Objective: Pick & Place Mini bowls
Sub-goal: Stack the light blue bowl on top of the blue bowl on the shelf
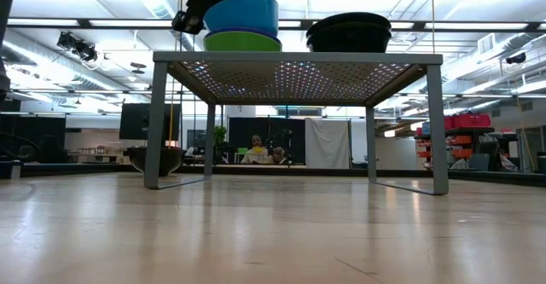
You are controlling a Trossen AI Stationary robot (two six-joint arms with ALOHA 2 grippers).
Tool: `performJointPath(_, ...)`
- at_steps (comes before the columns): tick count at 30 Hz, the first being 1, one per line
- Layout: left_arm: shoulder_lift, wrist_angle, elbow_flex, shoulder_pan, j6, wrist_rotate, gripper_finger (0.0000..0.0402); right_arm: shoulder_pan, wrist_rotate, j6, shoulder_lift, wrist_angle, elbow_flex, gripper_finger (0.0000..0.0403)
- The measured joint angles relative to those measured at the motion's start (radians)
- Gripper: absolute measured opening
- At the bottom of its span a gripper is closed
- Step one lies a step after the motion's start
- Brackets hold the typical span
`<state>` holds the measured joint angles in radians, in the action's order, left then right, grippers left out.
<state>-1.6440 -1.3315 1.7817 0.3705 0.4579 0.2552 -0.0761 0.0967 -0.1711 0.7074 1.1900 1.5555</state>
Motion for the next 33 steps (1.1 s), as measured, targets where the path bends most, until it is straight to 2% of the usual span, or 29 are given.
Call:
performJointPath(22,0.000,-0.024,0.000,-0.016,0.000,0.004,0.0003,0.000,0.000,0.000,0.000,0.000,0.000,0.0007)
performJointPath(33,-0.040,-0.020,-0.001,-0.026,-0.020,0.003,0.0003,0.000,0.000,0.000,0.000,0.000,0.000,0.0007)
